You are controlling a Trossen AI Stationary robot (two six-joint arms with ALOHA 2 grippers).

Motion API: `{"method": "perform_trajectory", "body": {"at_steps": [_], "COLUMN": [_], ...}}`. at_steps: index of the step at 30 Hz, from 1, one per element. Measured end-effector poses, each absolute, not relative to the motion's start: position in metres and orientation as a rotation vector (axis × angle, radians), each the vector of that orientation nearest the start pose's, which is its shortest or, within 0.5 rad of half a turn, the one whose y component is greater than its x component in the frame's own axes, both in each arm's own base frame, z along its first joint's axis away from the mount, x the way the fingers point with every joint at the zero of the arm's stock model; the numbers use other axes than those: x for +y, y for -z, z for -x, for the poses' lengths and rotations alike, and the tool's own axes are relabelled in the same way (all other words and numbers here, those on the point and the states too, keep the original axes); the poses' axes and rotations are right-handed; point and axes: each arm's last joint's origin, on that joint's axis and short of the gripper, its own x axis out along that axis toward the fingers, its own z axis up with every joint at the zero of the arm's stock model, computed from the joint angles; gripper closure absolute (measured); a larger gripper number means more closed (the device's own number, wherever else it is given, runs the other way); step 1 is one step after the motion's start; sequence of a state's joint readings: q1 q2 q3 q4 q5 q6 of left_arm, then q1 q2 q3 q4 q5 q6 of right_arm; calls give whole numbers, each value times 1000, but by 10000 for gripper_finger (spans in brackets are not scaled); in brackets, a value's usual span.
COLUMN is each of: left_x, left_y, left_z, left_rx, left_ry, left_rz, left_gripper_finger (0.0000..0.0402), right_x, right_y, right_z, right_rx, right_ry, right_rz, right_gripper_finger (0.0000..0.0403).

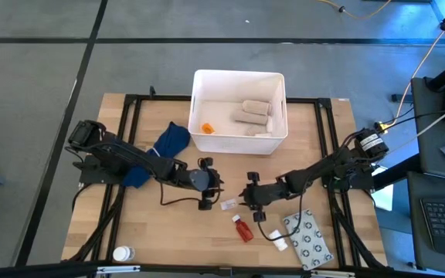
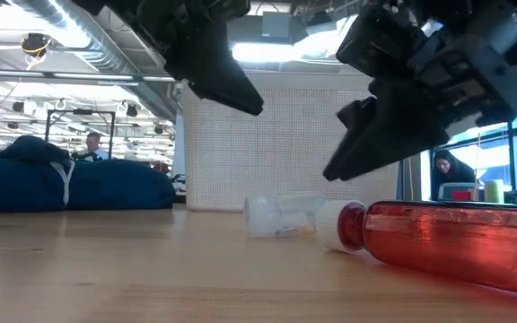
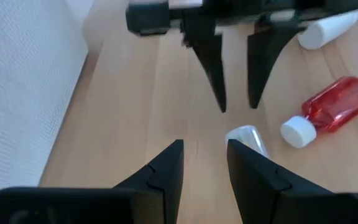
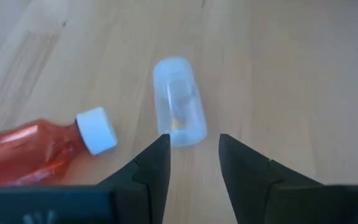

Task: Pick & place medical supplies in basket/bin
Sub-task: Put the transparent pill bottle into the white bin

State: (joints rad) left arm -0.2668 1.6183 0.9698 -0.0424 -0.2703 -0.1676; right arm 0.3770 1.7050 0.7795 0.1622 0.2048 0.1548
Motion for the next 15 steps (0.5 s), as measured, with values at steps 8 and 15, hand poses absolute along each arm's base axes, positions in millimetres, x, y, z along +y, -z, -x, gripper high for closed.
{"method": "perform_trajectory", "body": {"at_steps": [8,15], "left_x": [-81,-81], "left_y": [-207,-208], "left_z": [-329,-329], "left_rx": [651,645], "left_ry": [-69,-65], "left_rz": [6,-1], "left_gripper_finger": [285,279], "right_x": [112,108], "right_y": [-129,-129], "right_z": [-289,-288], "right_rx": [909,936], "right_ry": [-154,-144], "right_rz": [-24,-28], "right_gripper_finger": [259,191]}}
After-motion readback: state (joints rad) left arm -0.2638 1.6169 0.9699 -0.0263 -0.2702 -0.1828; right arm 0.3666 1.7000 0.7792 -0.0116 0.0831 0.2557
